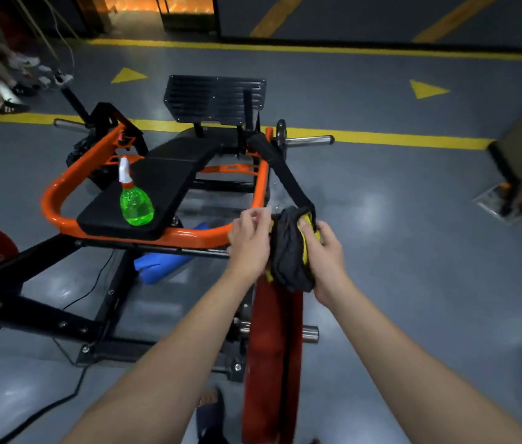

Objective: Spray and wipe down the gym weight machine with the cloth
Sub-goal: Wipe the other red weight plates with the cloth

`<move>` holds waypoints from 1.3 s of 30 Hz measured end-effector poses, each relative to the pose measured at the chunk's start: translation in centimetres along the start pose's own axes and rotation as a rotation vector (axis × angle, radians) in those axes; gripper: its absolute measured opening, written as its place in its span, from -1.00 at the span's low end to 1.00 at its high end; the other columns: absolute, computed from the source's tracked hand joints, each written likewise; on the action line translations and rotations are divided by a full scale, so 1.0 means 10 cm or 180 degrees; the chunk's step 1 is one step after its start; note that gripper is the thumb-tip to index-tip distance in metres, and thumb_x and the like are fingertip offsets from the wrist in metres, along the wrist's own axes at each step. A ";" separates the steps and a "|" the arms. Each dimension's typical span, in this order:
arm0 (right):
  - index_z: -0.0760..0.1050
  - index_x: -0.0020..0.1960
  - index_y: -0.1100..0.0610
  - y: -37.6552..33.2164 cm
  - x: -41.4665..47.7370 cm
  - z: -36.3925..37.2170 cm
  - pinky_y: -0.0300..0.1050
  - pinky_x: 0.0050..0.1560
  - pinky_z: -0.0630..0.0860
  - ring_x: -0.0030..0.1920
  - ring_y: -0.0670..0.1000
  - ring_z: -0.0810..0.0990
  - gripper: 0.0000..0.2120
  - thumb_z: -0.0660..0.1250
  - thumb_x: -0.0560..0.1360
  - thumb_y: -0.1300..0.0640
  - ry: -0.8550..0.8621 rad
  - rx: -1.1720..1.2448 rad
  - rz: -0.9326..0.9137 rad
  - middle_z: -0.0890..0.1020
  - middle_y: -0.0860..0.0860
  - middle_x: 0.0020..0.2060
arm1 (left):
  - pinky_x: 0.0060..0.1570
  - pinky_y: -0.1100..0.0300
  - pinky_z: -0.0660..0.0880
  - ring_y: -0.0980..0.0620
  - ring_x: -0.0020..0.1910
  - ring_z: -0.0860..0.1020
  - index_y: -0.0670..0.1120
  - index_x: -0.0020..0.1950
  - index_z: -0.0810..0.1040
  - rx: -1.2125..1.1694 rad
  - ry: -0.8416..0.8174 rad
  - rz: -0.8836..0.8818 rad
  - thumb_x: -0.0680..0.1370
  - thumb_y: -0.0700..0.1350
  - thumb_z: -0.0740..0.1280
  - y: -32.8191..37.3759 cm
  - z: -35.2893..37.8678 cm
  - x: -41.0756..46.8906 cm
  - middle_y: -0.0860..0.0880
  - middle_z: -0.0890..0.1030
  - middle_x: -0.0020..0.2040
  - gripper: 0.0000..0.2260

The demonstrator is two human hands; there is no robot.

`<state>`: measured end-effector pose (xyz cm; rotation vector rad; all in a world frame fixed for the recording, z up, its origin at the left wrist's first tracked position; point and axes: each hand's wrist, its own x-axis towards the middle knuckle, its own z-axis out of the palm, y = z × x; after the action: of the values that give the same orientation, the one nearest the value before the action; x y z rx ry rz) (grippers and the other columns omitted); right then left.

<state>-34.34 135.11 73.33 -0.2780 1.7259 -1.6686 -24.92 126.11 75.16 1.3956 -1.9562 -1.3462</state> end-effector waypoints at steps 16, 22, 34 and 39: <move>0.63 0.27 0.09 0.95 -0.12 -0.57 0.00 0.15 0.62 0.09 0.08 0.72 -0.71 0.29 0.66 -0.03 -0.0055 0.0291 0.1238 0.73 0.09 0.09 | 0.28 -0.13 0.43 -0.22 0.49 0.23 0.29 0.63 0.08 0.2746 -0.0457 0.0308 0.60 0.34 0.05 -0.56 0.56 -0.58 -0.05 -0.06 0.68 -0.42; 0.66 0.14 0.02 0.84 0.03 -0.46 0.10 0.21 0.63 0.04 0.02 0.73 -0.68 0.42 0.55 -0.18 -0.0002 0.0083 0.1154 0.76 0.00 -0.01 | 0.36 -0.12 0.36 -0.29 0.51 0.20 0.28 0.63 0.12 0.2850 -0.0833 0.0199 0.62 0.31 0.05 -0.43 0.58 -0.29 -0.06 -0.01 0.69 -0.44; 0.63 0.19 0.07 0.82 0.02 -0.48 0.09 0.14 0.65 0.04 0.08 0.73 -0.63 0.43 0.54 -0.18 0.0020 -0.0003 0.0845 0.75 0.08 0.02 | 0.53 -0.17 0.17 -0.22 0.59 0.16 0.20 0.58 0.29 0.2657 -0.0642 0.0622 0.59 0.39 0.12 -0.38 0.63 -0.01 -0.10 0.06 0.68 -0.41; 0.67 0.04 -0.01 0.80 0.09 -0.44 0.01 0.12 0.64 -0.01 0.01 0.74 -0.80 0.41 0.56 -0.11 -0.0099 0.0074 0.0779 0.76 -0.02 -0.08 | 0.44 -0.28 0.23 -0.41 0.55 0.08 0.31 0.63 -0.11 0.2904 -0.0532 -0.0019 0.53 0.49 0.02 -0.58 0.57 -0.71 -0.15 -0.24 0.66 -0.28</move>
<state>-35.19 139.22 65.20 -0.0772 1.6444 -1.4974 -23.14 134.75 68.97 1.6596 -2.8585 -0.5489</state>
